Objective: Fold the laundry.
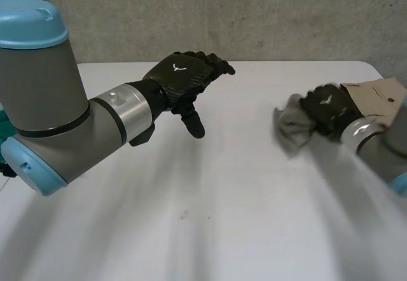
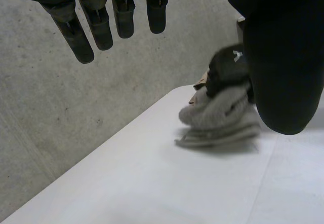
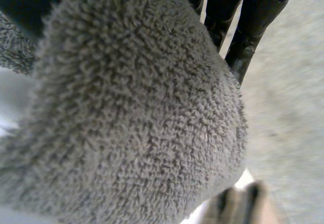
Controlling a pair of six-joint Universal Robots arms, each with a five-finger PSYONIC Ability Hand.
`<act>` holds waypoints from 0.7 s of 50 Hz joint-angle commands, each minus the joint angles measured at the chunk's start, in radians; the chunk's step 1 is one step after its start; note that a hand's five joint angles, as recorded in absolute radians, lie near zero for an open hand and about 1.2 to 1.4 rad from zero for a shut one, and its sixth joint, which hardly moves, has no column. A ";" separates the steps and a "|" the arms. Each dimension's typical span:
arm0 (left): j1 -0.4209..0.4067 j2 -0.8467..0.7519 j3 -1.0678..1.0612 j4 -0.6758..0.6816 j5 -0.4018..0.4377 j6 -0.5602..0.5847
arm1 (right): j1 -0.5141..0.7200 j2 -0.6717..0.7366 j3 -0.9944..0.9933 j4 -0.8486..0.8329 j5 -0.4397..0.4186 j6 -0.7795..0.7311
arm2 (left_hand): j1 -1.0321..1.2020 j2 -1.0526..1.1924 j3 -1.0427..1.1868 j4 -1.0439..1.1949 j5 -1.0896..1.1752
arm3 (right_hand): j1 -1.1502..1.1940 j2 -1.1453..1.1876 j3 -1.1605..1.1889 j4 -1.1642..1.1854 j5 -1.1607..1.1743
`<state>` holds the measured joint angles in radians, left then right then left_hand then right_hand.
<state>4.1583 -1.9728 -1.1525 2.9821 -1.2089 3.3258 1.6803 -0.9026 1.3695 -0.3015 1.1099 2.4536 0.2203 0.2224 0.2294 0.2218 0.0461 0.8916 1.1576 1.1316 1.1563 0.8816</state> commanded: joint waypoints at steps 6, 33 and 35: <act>-0.006 0.003 0.004 0.001 -0.001 0.000 | -0.186 0.074 -0.560 -0.040 -0.166 0.295 | -0.001 -0.003 -0.010 -0.002 -0.001 | 0.505 0.239 0.265 0.240 0.340; -0.017 0.023 -0.018 0.002 -0.003 -0.060 | -0.533 0.479 -0.685 -0.041 -0.538 0.372 | 0.005 0.003 -0.004 0.003 0.005 | 0.351 0.085 0.111 0.087 0.187; -0.018 0.022 -0.018 0.003 -0.003 -0.060 | -0.554 0.470 -0.664 0.014 -0.573 0.322 | 0.008 0.006 -0.001 0.006 0.008 | -0.128 -0.394 -0.368 -0.393 -0.292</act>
<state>4.1453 -1.9475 -1.1617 2.9836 -1.2111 3.2647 1.1838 -0.4312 0.6379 -0.3852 0.6129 2.8831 0.2202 0.2224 0.2294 0.2218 0.0461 0.8915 1.1442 1.1341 1.1599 0.9040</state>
